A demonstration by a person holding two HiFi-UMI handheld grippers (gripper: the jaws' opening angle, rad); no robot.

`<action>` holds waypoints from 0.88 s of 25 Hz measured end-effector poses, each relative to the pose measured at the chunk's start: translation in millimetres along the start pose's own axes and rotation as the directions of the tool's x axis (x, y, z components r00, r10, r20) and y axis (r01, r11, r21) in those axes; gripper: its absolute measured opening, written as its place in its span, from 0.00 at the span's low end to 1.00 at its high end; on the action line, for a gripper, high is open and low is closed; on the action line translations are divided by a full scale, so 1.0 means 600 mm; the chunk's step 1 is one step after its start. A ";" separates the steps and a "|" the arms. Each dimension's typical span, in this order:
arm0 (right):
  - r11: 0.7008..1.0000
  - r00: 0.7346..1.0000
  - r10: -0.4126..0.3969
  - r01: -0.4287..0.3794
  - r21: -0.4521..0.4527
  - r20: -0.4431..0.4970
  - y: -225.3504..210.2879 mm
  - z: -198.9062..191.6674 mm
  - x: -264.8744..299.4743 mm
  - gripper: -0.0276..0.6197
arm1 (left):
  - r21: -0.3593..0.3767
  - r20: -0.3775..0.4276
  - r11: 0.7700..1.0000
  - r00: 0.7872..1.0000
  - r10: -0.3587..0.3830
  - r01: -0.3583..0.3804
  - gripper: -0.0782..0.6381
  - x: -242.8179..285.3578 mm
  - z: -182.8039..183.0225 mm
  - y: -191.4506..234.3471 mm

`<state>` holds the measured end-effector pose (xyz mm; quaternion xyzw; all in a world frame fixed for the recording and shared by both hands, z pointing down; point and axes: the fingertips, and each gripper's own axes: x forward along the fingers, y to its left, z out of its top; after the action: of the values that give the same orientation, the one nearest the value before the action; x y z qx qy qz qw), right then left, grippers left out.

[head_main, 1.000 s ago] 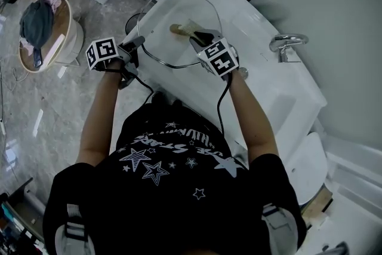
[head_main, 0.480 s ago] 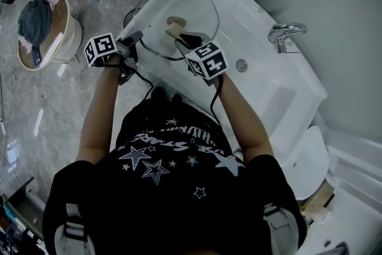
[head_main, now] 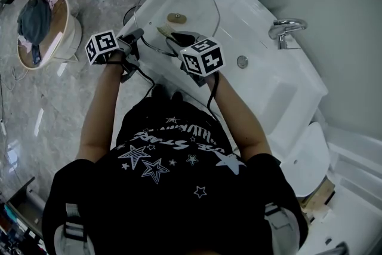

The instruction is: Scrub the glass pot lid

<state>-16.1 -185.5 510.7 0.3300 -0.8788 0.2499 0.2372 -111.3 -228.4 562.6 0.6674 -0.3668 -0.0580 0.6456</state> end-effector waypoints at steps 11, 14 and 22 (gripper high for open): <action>0.996 0.997 0.035 -0.040 0.078 0.064 0.042 0.023 0.016 0.16 | -0.008 -0.023 1.000 1.000 -0.010 0.010 0.19 -0.003 -0.004 0.000; 0.994 0.996 0.015 -0.024 0.102 0.089 0.032 0.035 0.006 0.16 | -0.008 -0.034 1.000 0.999 -0.018 0.017 0.19 -0.004 -0.005 -0.002; 0.990 0.990 -0.024 0.004 0.138 0.139 0.005 0.061 -0.012 0.16 | 0.049 -0.071 0.998 0.997 -0.038 0.042 0.20 -0.003 -0.003 -0.016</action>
<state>-22.9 -201.9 477.9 0.3686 -0.8717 0.2843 0.1532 -107.8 -226.9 553.4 0.6924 -0.3317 -0.0380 0.6396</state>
